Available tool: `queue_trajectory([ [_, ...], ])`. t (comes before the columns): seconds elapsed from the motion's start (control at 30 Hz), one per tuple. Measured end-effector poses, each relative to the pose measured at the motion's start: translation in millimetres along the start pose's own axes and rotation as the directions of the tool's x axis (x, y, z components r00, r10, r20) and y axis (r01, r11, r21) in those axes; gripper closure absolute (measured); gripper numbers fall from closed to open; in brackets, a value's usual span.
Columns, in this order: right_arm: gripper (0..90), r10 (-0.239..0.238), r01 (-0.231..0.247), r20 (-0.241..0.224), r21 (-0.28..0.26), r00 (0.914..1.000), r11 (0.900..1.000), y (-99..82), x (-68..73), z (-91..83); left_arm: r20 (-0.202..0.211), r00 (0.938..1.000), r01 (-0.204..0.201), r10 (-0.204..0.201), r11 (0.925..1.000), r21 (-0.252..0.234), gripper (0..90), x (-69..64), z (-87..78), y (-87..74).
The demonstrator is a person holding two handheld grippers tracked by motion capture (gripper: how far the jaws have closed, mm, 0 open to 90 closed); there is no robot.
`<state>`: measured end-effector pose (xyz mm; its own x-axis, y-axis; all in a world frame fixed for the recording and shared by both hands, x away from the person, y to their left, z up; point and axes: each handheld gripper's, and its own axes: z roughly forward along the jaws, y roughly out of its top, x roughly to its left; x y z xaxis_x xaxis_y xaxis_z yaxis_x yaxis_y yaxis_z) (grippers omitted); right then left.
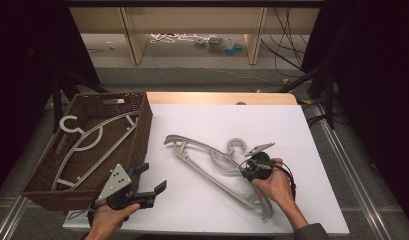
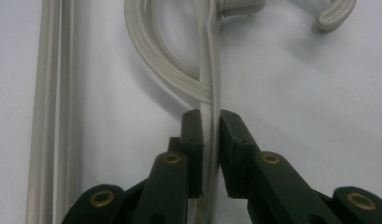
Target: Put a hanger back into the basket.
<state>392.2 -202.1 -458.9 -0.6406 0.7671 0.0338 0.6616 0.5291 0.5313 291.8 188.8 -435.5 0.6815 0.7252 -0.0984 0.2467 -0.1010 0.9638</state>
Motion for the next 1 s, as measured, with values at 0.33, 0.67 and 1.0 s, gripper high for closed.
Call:
queue_trajectory([
  [0.33,81.5,-0.026,0.026,0.023,0.004,0.9994,0.9996,3.1,4.3,-5.9,0.01,0.9997,-0.021,0.021,0.9997,0.009,17.5,0.0,0.1,-0.2],
  [0.67,82.1,-0.117,0.117,0.012,-0.051,0.9931,0.9918,7.4,7.1,-18.0,0.005,0.9996,-0.026,0.026,0.9996,0.012,17.5,0.8,-0.4,-0.2],
  [1.0,82.2,-0.21,0.208,-0.016,-0.079,0.9776,0.975,5.1,10.5,-36.4,0.008,0.9999,-0.008,0.008,0.9999,0.006,17.7,-0.4,1.5,1.8],
])
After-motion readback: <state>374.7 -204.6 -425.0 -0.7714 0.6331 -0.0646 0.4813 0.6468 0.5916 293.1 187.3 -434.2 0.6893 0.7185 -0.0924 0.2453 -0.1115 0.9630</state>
